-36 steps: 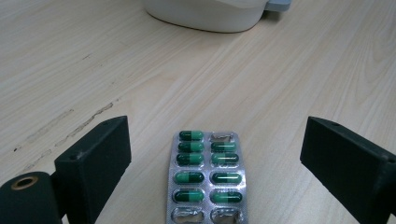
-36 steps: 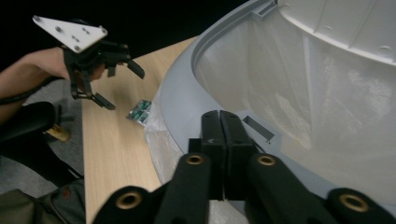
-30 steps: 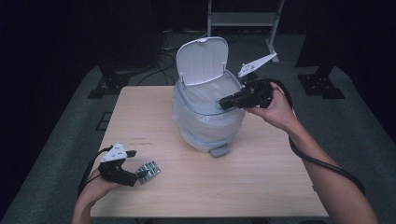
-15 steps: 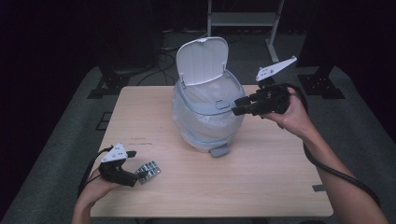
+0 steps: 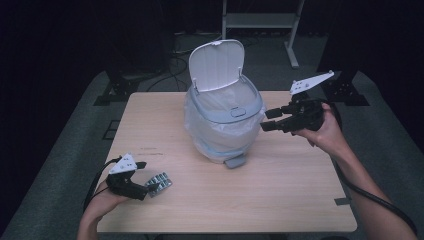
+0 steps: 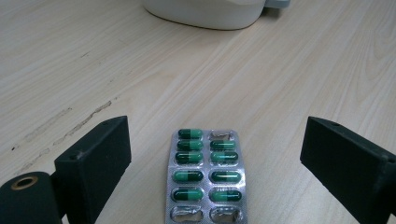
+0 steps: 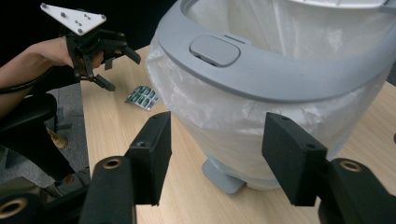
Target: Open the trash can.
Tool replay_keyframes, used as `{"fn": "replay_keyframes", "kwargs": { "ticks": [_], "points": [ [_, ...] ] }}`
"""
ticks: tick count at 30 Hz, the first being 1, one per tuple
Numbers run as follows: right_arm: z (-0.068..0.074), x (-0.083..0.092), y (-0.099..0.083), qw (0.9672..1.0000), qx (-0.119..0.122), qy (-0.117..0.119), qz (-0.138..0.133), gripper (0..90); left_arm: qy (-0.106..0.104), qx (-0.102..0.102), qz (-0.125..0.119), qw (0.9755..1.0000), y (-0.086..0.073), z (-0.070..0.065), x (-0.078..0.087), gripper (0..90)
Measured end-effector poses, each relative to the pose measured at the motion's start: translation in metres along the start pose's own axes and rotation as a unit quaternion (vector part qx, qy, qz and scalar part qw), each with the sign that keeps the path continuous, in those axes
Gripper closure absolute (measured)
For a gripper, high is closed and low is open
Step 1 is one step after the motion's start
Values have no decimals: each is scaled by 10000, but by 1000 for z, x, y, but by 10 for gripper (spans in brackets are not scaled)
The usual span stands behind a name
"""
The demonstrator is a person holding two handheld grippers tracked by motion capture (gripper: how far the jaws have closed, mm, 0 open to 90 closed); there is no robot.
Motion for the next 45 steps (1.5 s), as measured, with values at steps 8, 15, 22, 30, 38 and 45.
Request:
{"fn": "replay_keyframes", "kwargs": {
  "ticks": [8,15,22,30,38,45],
  "points": [
    [-6,-1,-16,10000,-83,-10,-23,382,-18,7,39,10000,-1,-1,-3,77],
    [-12,-4,-33,9998,-191,-29,-8,364,-33,-1,74,10000,-1,-2,-5,77],
    [-17,-7,-48,9996,-259,-54,-23,348,-25,9,72,10000,-2,-2,-7,77],
    [-22,-9,-62,9994,-345,-90,-11,335,-63,-5,102,9999,-2,-3,-9,77],
    [-26,-13,-75,9991,-428,-67,-50,332,-102,-23,134,9999,-5,-3,-13,77],
    [-29,-17,-89,9988,-488,-65,-31,328,-133,-37,176,9997,-6,-4,-17,77]
  ]
}}
Point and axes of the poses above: each handheld gripper's, and its own axes: x roughly backward along the jaws, y roughly out of its top, z roughly to its left, the point moved 2 cm from there along -x, roughly forward along the jaws, and after that the axes turned 4 degrees about y, right-handed, at the moved point
